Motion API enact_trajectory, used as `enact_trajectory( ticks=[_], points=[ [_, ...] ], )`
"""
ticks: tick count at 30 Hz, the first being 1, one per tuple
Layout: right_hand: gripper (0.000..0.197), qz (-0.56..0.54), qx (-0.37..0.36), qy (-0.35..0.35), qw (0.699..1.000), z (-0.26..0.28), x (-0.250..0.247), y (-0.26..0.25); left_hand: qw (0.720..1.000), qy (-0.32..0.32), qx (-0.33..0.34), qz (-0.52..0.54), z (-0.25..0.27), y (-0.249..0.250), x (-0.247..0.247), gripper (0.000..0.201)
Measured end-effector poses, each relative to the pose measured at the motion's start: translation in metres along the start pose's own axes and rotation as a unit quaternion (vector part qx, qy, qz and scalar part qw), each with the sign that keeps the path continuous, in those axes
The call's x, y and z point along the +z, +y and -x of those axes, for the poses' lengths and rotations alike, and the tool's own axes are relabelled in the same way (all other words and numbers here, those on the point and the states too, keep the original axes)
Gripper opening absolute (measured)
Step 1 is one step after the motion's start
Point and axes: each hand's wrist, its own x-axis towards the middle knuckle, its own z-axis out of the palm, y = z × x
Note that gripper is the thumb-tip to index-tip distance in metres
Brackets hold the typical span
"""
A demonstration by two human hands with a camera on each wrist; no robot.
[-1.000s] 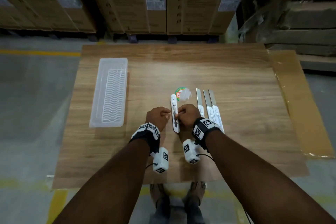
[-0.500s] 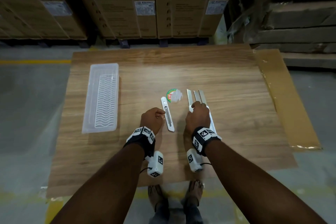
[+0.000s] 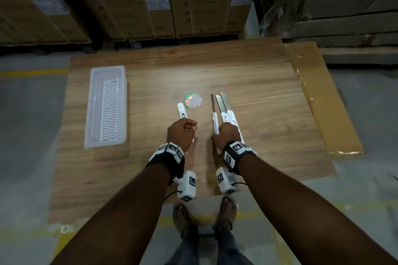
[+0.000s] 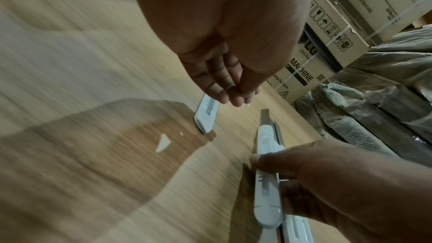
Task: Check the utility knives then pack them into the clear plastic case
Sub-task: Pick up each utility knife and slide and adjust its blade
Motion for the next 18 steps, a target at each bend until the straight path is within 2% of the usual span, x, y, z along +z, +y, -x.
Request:
enact_trajectory(
  ticks=[2, 5, 7, 13, 18],
  points=[
    [0.025, -0.02, -0.012, -0.005, 1.0, 0.001, -0.004, -0.001, 1.0, -0.002, 0.002, -0.016, 0.002, 0.001, -0.005, 0.015],
    [0.021, -0.06, -0.037, 0.01, 0.997, 0.008, -0.014, -0.007, 0.993, -0.065, 0.013, -0.099, 0.001, 0.01, -0.016, 0.014],
    [0.017, -0.101, -0.068, 0.01, 0.992, 0.013, -0.023, -0.013, 0.988, -0.083, 0.031, -0.129, 0.0, 0.026, -0.025, 0.016],
    [0.021, -0.18, -0.159, -0.013, 0.971, 0.031, -0.063, -0.042, 0.993, -0.016, 0.066, -0.095, -0.002, 0.085, -0.054, 0.021],
    [0.02, -0.19, -0.22, -0.024, 0.956, 0.044, -0.095, -0.056, 0.997, 0.03, 0.077, -0.001, 0.009, 0.131, -0.068, 0.017]
  ],
)
